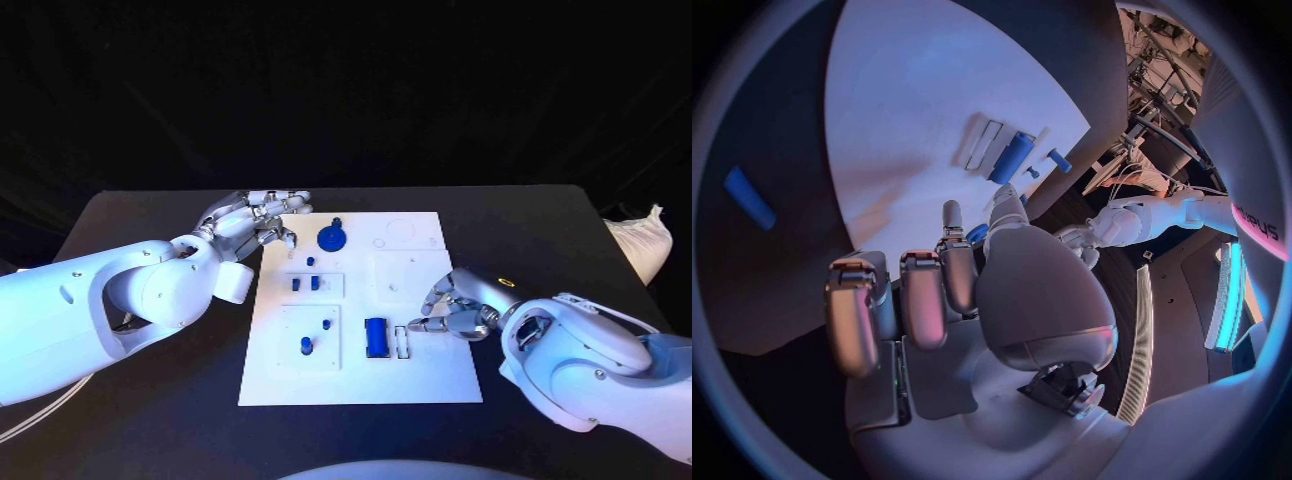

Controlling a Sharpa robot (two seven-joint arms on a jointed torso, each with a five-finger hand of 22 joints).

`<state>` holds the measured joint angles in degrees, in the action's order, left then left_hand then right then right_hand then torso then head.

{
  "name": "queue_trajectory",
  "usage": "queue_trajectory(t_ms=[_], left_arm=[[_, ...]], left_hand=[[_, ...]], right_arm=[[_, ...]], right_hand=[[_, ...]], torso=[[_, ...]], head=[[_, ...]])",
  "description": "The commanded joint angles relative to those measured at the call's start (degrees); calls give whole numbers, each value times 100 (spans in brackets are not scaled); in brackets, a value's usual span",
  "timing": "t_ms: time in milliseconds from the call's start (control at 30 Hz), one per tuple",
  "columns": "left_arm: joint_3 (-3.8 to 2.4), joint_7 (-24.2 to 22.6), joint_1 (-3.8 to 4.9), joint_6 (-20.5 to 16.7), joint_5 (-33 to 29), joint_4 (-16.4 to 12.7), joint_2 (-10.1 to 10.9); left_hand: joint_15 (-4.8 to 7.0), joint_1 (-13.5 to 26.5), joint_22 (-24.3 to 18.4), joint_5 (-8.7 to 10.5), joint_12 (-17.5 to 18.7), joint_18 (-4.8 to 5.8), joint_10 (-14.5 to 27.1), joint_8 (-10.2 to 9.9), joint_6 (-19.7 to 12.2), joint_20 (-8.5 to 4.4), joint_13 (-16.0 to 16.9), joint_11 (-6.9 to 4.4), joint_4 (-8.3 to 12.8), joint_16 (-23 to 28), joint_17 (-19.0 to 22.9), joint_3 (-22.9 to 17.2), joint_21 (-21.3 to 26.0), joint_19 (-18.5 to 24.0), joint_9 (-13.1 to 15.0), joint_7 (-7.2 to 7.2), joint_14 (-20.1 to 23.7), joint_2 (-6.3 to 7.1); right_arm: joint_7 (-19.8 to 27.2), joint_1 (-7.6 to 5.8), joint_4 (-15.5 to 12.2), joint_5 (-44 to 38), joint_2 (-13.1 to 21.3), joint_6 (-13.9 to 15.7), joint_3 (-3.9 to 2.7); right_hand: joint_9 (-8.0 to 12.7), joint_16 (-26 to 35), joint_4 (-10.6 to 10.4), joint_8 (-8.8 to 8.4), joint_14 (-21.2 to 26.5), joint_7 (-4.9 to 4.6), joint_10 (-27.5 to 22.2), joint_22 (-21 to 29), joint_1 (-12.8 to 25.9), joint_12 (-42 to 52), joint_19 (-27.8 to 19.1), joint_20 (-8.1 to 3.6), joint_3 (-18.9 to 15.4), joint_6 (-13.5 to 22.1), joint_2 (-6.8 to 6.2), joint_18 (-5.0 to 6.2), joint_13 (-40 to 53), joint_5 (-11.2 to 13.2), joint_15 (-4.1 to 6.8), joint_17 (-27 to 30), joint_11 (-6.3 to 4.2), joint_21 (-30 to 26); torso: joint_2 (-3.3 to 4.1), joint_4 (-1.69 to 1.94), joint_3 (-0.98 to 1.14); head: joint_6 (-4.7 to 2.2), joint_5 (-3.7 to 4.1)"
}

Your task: Assemble the parts on the task board

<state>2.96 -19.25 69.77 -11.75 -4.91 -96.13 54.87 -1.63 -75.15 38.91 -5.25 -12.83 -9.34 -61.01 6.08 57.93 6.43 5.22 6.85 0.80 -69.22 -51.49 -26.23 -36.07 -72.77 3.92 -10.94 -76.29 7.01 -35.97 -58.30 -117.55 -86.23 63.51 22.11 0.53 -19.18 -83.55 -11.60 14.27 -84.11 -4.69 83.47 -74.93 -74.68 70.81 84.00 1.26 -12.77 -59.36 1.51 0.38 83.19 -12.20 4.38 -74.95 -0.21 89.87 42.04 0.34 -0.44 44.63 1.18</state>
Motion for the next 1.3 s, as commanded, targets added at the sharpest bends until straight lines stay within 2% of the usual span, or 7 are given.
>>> queue_trajectory(t_ms=[33,233,667,800,933,1167,1300], left_arm=[[-3,-32,1,102,-7,-9,-9],[-3,-35,2,100,-7,-8,-51],[0,-28,2,106,-6,13,-120],[1,-27,1,111,-6,14,-127],[2,-30,1,118,-5,13,-125],[2,-37,1,121,-4,6,-113],[3,-37,0,125,-4,-3,-99]], left_hand=[[9,-2,-9,17,-25,-108,34,22,-51,56,5,-12,2,-1,6,24,26,1,5,-7,41,-62],[8,-3,-11,15,-42,-108,45,28,-56,57,7,-13,5,2,22,27,29,1,5,-6,47,-68],[8,-3,-11,15,-42,-108,45,28,-56,57,7,-13,5,2,22,27,29,1,5,-6,47,-68],[8,-3,-11,15,-42,-108,45,28,-56,57,7,-13,5,2,22,27,29,1,5,-6,47,-68],[8,-3,-11,15,-42,-108,45,28,-56,57,7,-13,5,2,22,27,29,1,5,-6,47,-68],[8,-3,-11,15,-42,-108,45,28,-56,57,7,-13,5,2,22,27,29,1,5,-6,47,-68],[8,-3,-11,15,-42,-108,45,28,-56,57,7,-13,5,2,22,27,29,1,5,-6,47,-68]], right_arm=[[700,-169,-69,396,325,201,-9],[764,-447,-144,112,963,-150,0],[362,-543,-128,-446,1650,-1011,116],[267,-535,-101,-609,1670,-1156,164],[137,-464,-10,-915,1598,-1140,209],[62,-322,157,-1107,1382,-1044,226],[59,-190,266,-1145,1231,-1045,228]], right_hand=[[29,6,37,-64,-382,-23,-23,-1507,-153,-88,600,68,-8,55,88,-38,-448,-88,-49,-344,41,13],[38,-13,38,-81,-388,-29,-24,-1507,-148,-87,600,75,-23,60,76,-38,-444,-94,-55,-379,48,13],[59,-30,34,-110,-391,-29,-16,-1507,-147,-73,600,96,-48,14,80,-38,-429,-220,-64,-411,51,13],[62,-29,36,-114,-391,-28,-18,-1507,-153,-78,600,98,-48,6,84,-38,-430,-239,-65,-409,51,13],[64,-27,38,-116,-390,-27,-19,-1507,-158,-82,600,98,-47,2,87,-38,-432,-245,-65,-406,50,13],[65,-28,41,-119,-390,-27,-17,-1507,-161,-75,600,98,-49,1,83,-38,-427,-247,-65,-409,50,13],[66,-31,42,-120,-391,-28,-16,-1507,-162,-73,600,98,-50,1,82,-38,-426,-247,-65,-414,51,13]], torso=[[-13,-27,-12],[-25,-53,-18],[-20,-75,-4],[-15,-59,-12],[-11,-53,-3],[-14,-24,-13],[-9,-28,-5]], head=[[-47,142],[-111,280],[-147,482],[-155,513],[-154,563],[-139,600],[-123,571]])
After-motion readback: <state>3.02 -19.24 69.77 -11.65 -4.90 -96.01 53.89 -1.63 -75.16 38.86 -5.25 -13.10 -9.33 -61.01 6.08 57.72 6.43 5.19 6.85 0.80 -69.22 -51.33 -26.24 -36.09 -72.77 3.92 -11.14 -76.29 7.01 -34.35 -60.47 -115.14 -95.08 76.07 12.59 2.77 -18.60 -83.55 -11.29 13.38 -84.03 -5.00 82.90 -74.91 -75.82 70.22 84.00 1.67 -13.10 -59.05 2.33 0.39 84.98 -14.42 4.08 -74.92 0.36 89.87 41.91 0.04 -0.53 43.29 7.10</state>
